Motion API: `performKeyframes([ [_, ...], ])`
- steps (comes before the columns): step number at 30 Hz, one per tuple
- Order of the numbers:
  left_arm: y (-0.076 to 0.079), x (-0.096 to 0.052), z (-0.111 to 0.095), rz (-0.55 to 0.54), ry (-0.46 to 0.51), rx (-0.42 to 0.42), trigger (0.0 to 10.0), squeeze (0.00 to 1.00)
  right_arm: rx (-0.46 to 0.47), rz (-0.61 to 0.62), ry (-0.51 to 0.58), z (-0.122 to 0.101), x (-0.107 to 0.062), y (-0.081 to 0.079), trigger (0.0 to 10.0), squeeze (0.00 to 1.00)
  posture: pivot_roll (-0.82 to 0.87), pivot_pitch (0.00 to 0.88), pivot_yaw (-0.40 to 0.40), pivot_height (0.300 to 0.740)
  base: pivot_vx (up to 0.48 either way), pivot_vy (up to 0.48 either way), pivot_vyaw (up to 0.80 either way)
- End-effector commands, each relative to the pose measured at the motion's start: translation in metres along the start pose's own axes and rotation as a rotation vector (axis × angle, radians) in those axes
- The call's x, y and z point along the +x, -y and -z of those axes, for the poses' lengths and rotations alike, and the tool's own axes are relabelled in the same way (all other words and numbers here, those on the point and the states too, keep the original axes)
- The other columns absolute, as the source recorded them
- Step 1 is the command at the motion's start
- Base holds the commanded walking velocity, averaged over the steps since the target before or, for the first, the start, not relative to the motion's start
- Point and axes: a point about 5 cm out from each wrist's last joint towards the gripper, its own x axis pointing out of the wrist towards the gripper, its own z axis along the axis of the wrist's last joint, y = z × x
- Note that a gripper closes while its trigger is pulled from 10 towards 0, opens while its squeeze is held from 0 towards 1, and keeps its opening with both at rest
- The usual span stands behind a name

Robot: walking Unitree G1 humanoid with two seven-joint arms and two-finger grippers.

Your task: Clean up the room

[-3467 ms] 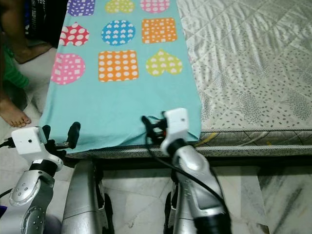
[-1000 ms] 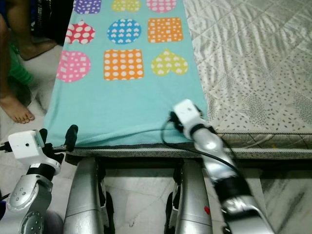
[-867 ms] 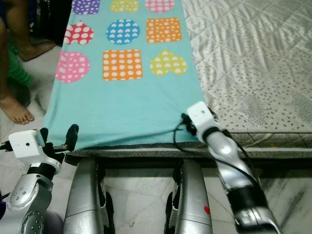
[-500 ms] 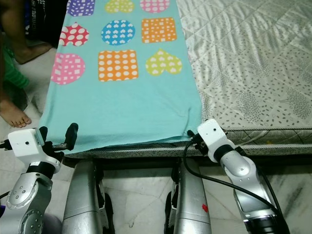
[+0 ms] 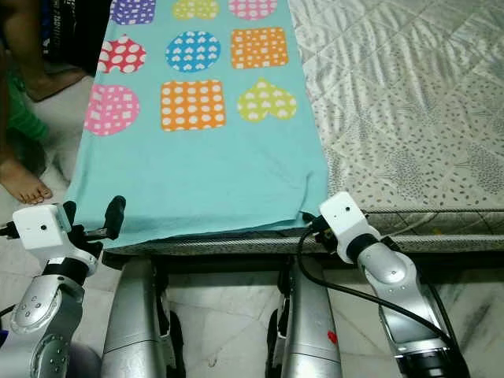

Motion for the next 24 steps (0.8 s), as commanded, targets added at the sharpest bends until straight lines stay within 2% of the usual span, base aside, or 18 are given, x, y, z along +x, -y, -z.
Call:
performKeyframes([
  [1,-0.008,-0.003,0.006,-0.022,-0.025,0.003,10.0,0.00,0.032,0.027,-0.031,0.007,-0.002,0.003,0.0,0.00,0.17,0.291,0.007,0.522,0.000,0.000,0.00],
  [3,-0.008,-0.003,0.006,-0.022,-0.025,0.004,10.0,0.00,0.033,0.031,-0.034,0.008,-0.002,0.003,0.0,0.00,0.17,0.289,0.008,0.522,0.000,0.000,0.00],
  [4,-0.008,-0.004,0.006,-0.023,-0.026,0.004,10.0,0.00,0.036,0.040,-0.041,0.009,-0.003,0.005,0.7,0.00,0.17,0.288,0.010,0.522,0.000,0.000,0.00],
  [5,-0.008,-0.004,0.006,-0.023,-0.026,0.004,10.0,0.00,0.036,0.040,-0.041,0.009,-0.003,0.005,0.7,0.00,0.17,0.288,0.010,0.522,0.000,0.000,0.00],
  [6,-0.009,-0.004,0.006,-0.022,-0.026,0.005,10.0,0.00,0.041,0.060,-0.057,0.013,-0.003,0.009,3.8,0.00,0.17,0.288,0.010,0.522,0.000,0.000,0.00],
  [8,-0.009,-0.004,0.006,-0.022,-0.027,0.006,10.0,0.00,0.043,0.068,-0.062,0.014,-0.003,0.011,3.8,0.00,0.17,0.288,0.010,0.522,0.000,0.000,0.00],
  [9,-0.009,-0.003,0.006,-0.022,-0.027,0.006,10.0,0.00,0.045,0.080,-0.068,0.015,-0.002,0.012,8.0,0.00,0.17,0.287,0.011,0.522,0.000,0.000,0.00],
  [10,-0.009,-0.003,0.006,-0.022,-0.027,0.006,10.0,0.00,0.045,0.080,-0.068,0.015,-0.002,0.012,8.0,0.00,0.17,0.287,0.011,0.522,0.000,0.000,0.00],
  [11,-0.009,-0.003,0.006,-0.021,-0.027,0.006,10.0,0.00,0.045,0.092,-0.072,0.015,-0.001,0.014,10.0,0.00,0.17,0.287,0.011,0.522,0.000,0.000,0.00],
  [17,-0.010,-0.003,0.005,-0.020,-0.024,0.011,10.0,0.00,0.045,0.140,-0.089,0.020,0.003,0.026,10.0,0.00,0.17,0.285,0.016,0.522,0.000,0.000,0.00],
  [24,-0.012,-0.003,0.005,-0.026,-0.024,0.013,10.0,0.00,0.013,0.183,-0.116,0.027,-0.001,0.038,10.0,0.00,0.18,0.286,0.015,0.522,0.000,0.000,0.00],
])
